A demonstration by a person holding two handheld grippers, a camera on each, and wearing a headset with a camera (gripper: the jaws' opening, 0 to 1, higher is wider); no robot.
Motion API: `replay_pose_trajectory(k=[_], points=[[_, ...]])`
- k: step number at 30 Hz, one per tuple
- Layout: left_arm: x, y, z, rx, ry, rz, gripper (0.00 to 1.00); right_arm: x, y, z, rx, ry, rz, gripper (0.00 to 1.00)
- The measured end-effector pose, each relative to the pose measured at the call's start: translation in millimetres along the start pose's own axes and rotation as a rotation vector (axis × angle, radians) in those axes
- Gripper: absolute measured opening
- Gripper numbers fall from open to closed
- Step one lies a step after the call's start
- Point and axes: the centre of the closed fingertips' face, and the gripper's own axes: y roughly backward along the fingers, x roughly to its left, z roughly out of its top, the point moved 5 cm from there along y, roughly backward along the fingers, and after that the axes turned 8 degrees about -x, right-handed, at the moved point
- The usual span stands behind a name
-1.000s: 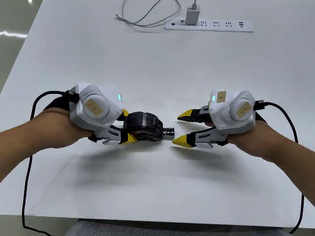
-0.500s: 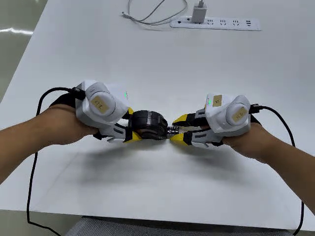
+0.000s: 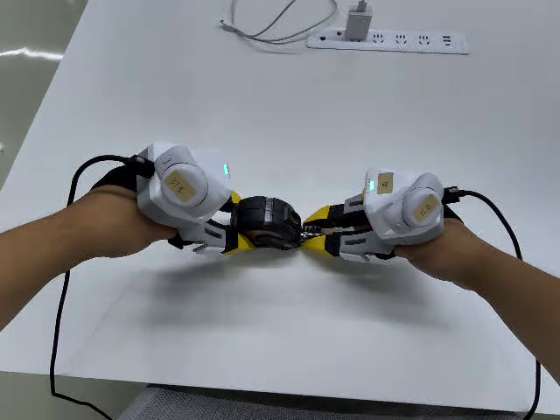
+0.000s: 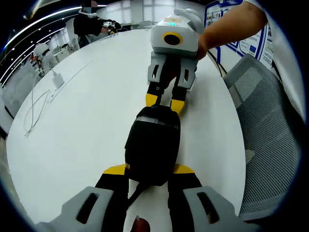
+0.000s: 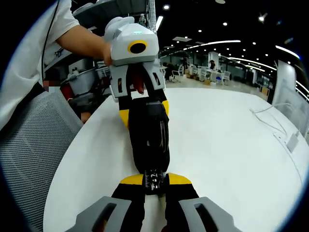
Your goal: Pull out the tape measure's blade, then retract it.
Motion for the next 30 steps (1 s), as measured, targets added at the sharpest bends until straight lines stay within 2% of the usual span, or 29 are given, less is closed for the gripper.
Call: replay_pose_trajectory(k=[5, 19, 25, 30], points=[[0.0, 0.3, -0.4, 0.007, -0.021, -0.008, 0.26, 3.7, 0.1, -0.3, 0.012, 0.004, -0.008, 0.10], [0.6, -0.7, -1.3, 0.007, -0.024, -0.012, 0.25, 0.4, -0.4, -1.1, 0.029, 0.019, 0.000, 0.09], [1.8, 0.4, -3.1, -0.004, 0.000, -0.019, 0.25, -2.7, 5.9, -0.7, 0.030, 0.022, -0.006, 0.09], [1.3, -0.1, -2.8, -0.003, -0.012, -0.019, 0.26, -3.1, 11.9, -5.1, 0.042, 0.019, -0.007, 0.09]])
